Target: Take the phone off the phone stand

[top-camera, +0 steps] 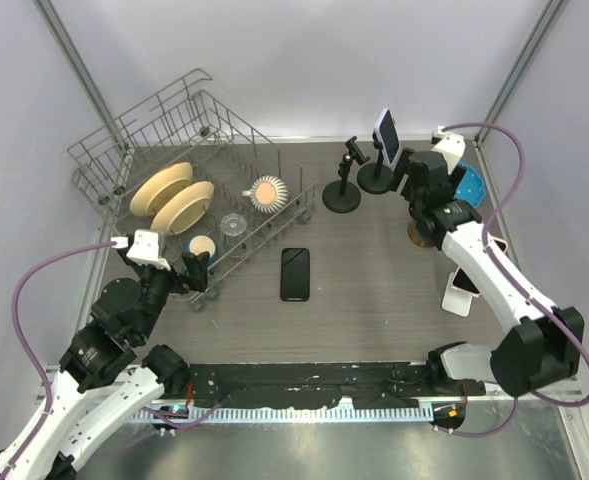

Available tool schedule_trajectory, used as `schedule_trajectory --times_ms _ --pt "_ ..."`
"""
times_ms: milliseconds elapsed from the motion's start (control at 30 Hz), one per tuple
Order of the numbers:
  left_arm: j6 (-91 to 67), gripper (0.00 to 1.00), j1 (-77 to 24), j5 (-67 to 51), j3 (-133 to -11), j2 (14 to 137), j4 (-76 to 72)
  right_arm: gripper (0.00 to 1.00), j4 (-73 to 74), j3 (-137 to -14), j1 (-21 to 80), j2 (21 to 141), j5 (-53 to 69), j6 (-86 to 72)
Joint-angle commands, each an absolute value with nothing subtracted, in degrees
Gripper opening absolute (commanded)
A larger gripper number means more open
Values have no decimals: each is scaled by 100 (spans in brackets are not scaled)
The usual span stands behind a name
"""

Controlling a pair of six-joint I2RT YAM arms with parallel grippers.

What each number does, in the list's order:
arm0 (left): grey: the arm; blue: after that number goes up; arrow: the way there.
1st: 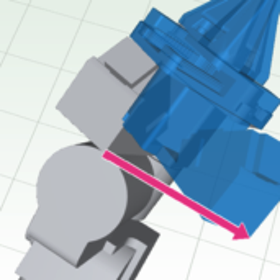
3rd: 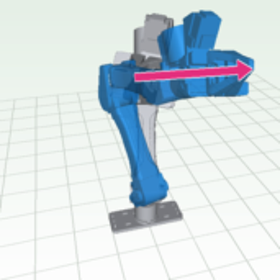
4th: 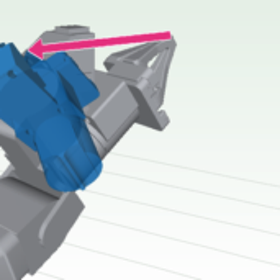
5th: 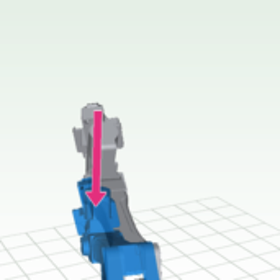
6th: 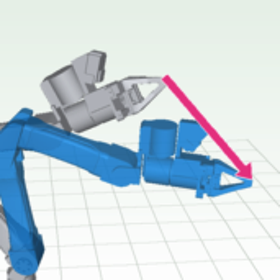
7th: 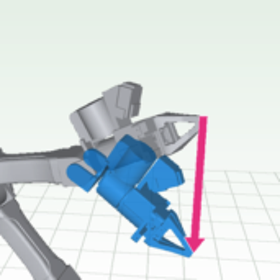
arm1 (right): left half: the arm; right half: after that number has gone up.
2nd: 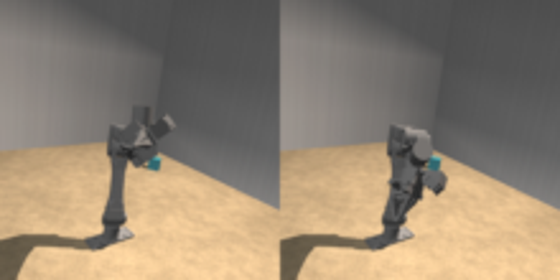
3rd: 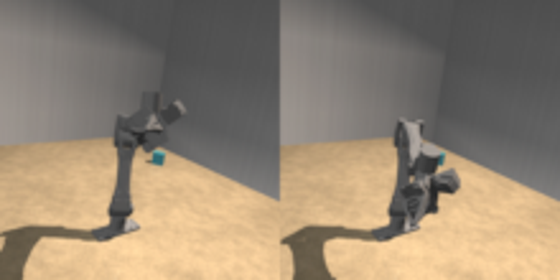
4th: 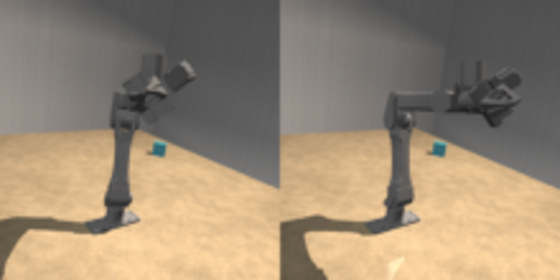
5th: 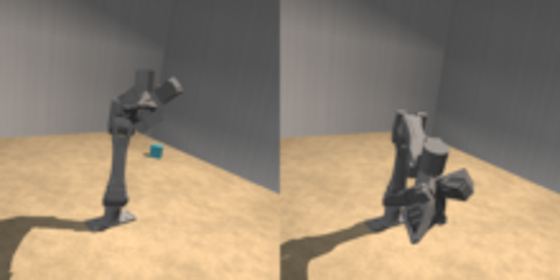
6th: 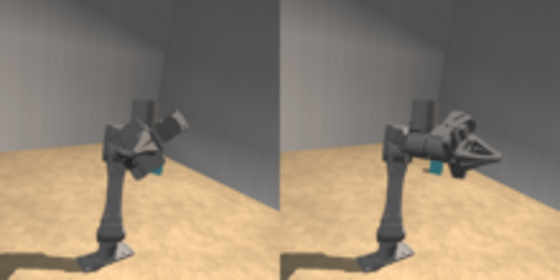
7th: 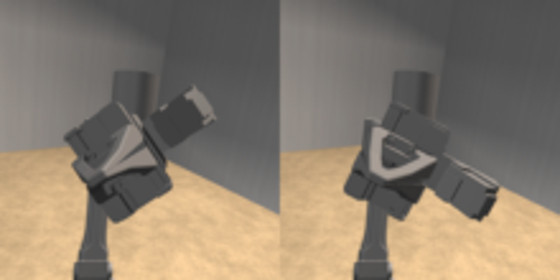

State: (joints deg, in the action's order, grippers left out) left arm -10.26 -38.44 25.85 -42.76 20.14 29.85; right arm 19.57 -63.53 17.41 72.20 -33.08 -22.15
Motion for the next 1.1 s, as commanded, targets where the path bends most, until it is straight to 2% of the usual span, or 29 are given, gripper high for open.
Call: schedule_trajectory --times_ms 0,333,500,767,1067 --pt "-1046 100 -3806 2522 -4254 2083 2742 91 572 -7039 1740 7680 -2681 -1644" --pt "-1020 100 -3797 2505 -4245 2232 2716 90 62 -8707 1732 9377 -2382 -1240" --pt "-1002 100 -3771 2461 -4254 2303 2716 87 141 -9509 1732 10282 -2838 -1081" --pt "-1011 100 -3753 2399 -4245 2285 2716 72 211 -10186 1740 11065 -3550 -932" --pt "-1011 100 -3744 2347 -4245 2233 2707 37 132 -9686 1740 10627 -3981 -616"
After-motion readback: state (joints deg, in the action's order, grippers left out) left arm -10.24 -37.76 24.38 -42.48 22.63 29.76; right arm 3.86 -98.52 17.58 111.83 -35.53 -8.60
